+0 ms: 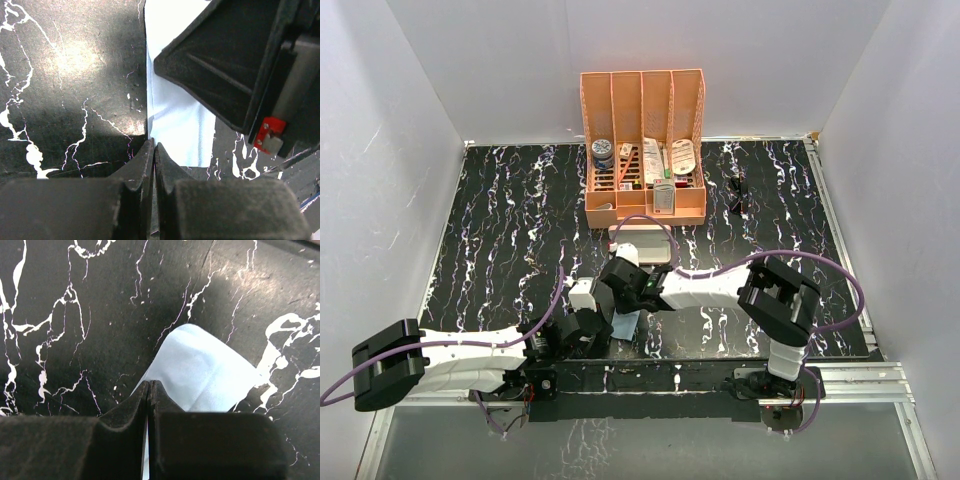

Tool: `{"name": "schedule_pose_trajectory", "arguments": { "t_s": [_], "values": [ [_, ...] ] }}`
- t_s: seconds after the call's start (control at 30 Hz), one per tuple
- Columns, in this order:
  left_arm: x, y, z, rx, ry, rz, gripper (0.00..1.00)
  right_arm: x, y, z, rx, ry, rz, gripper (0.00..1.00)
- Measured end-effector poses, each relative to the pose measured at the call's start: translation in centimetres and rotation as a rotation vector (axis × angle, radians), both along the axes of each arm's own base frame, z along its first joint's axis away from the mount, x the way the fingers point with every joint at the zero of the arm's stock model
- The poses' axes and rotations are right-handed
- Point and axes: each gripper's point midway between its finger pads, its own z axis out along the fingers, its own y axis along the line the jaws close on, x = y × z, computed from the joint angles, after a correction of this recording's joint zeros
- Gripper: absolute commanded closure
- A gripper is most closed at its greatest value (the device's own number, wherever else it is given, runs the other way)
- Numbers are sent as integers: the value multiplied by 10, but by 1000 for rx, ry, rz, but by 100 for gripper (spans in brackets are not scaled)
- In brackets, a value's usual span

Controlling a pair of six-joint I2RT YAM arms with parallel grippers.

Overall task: Organize the sunglasses
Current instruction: Adjust the glasses cleaning cloth at the center of the board.

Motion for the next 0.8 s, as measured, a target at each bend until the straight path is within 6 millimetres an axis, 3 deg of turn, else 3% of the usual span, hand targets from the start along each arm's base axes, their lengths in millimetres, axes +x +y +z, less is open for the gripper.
{"name": "schedule_pose_trajectory", "arguments": {
  "t_s": [0.8],
  "values": [
    [0, 0, 0, 1, 1, -1, 100, 59, -14, 1, 31, -59, -108, 100]
  ]
}}
